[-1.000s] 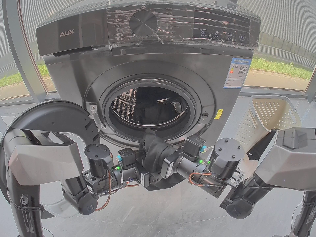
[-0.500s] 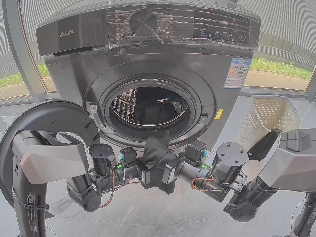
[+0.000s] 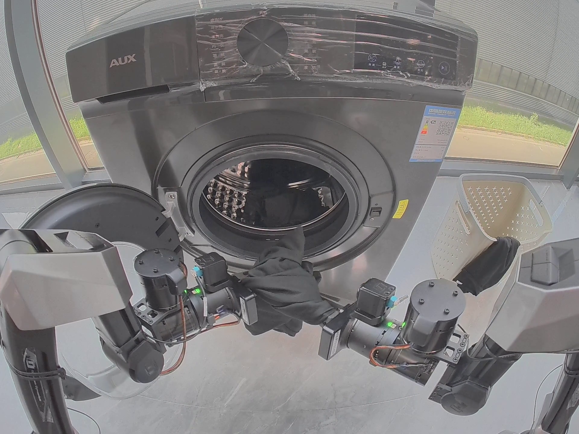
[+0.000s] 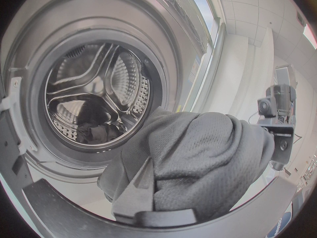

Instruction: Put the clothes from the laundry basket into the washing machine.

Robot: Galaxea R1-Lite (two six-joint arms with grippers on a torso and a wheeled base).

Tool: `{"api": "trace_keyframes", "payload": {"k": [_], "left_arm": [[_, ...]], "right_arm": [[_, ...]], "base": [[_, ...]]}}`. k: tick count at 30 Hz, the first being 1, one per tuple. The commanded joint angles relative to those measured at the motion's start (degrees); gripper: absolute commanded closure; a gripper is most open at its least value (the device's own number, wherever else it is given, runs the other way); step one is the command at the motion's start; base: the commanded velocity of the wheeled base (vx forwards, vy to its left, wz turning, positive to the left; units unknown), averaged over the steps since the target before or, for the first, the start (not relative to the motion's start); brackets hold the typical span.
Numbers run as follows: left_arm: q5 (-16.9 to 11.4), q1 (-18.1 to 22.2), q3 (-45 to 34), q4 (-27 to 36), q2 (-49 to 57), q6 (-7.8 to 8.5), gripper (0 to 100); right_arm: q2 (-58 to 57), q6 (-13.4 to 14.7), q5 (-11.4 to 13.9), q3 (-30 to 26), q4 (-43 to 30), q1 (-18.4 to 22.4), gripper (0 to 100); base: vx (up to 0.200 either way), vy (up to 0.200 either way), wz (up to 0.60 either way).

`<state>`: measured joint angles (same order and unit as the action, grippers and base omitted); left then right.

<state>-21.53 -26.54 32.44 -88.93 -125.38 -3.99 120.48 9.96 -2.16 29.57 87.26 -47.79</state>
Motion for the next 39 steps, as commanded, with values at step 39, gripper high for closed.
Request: {"api": "trace_keyframes", "payload": {"k": [39], "left_arm": [[11.2,-1.0,-18.5,-0.4,17.7,1.88,100]], "right_arm": [[-9.7,0.1,0.6,-24.5,1.2,16.4,0]], "base": [[0.0,0.0,0.0]]}}
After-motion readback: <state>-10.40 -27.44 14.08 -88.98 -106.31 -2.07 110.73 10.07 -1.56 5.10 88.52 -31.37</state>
